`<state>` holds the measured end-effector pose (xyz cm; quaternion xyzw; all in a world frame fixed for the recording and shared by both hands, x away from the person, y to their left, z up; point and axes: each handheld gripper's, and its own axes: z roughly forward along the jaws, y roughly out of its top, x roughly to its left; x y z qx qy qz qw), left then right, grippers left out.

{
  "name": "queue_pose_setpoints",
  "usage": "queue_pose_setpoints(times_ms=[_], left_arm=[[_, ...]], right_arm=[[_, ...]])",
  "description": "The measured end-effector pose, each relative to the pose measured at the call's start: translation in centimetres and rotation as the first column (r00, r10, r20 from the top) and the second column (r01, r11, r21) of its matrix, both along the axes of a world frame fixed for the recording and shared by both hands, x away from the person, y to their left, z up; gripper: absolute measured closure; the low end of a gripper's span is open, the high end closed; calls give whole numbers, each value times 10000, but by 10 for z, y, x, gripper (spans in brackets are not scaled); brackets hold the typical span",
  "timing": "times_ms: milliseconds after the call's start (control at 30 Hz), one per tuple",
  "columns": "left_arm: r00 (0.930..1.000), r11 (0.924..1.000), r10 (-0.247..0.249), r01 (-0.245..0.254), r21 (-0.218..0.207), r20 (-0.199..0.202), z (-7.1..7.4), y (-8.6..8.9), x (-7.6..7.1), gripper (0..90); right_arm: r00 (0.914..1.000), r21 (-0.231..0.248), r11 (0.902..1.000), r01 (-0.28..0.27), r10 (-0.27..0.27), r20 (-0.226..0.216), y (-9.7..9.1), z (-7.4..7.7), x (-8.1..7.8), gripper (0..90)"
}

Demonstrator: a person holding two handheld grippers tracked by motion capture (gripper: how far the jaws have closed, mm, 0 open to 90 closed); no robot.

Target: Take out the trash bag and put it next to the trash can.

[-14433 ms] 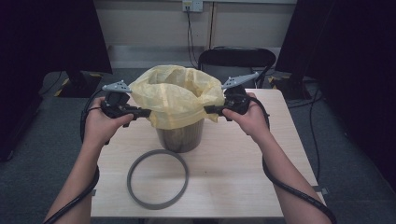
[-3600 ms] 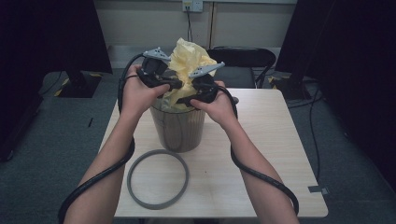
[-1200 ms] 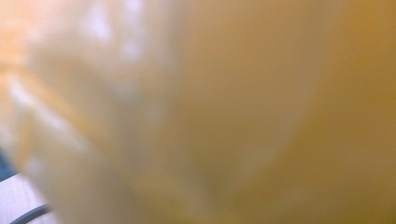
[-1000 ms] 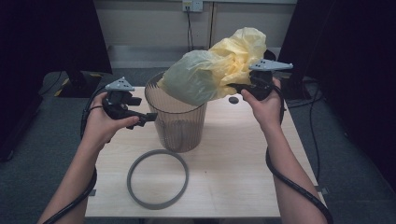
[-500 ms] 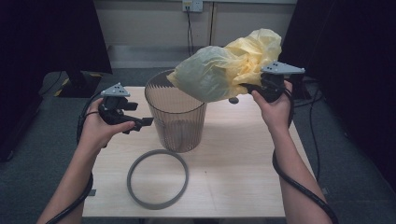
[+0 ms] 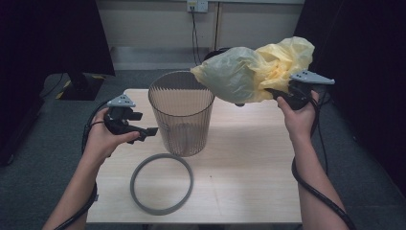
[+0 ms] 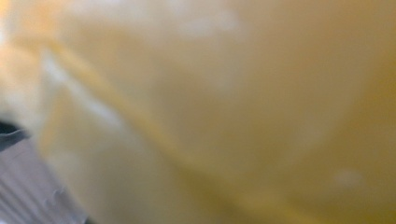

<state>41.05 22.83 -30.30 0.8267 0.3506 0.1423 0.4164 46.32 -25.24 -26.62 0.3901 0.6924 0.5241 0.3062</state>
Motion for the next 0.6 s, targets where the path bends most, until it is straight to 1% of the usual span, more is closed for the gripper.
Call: queue_pose_setpoints(times_ms=[133, 167, 200, 267, 333, 400, 533, 600], left_arm=[[10000, 10000, 1, -1, -80, -18, -3, 1, -1, 159], [10000, 10000, 2, -3, -66, -33, -4, 1, -1, 159], [10000, 10000, 3, -3, -26, -44, -5, 2, -1, 160], [9999, 10000, 30, -31, -46, -97, -8, 3, -1, 159], [9999, 9999, 44, -46, -119, -145, -11, 4, -2, 159], [9998, 10000, 3, -5, -64, -215, -15, 6, -3, 159], [9995, 9999, 34, -37, -99, -304, -22, 8, -3, 159], [9995, 9999, 64, -67, -105, -315, -25, 9, -4, 159]], right_arm=[[9986, -19, 9987, 508, -507, 149, -12, -3, -2, 862], [9985, -23, 9986, 537, -537, 130, -14, -4, -2, 862], [9987, -19, 9987, 519, -519, 0, -16, -5, -2, 862], [9981, -49, 9981, 612, -611, 29, -20, -7, -3, 862], [9978, 161, 9977, 664, -665, 33, -24, -10, -4, 862], [9972, 213, 9970, 744, -745, 47, -28, -11, -5, 862], [9957, 136, 9956, 925, -925, -18, -37, -14, -7, 862], [9950, 1, 9950, 994, -994, -61, -41, -16, -8, 862]])
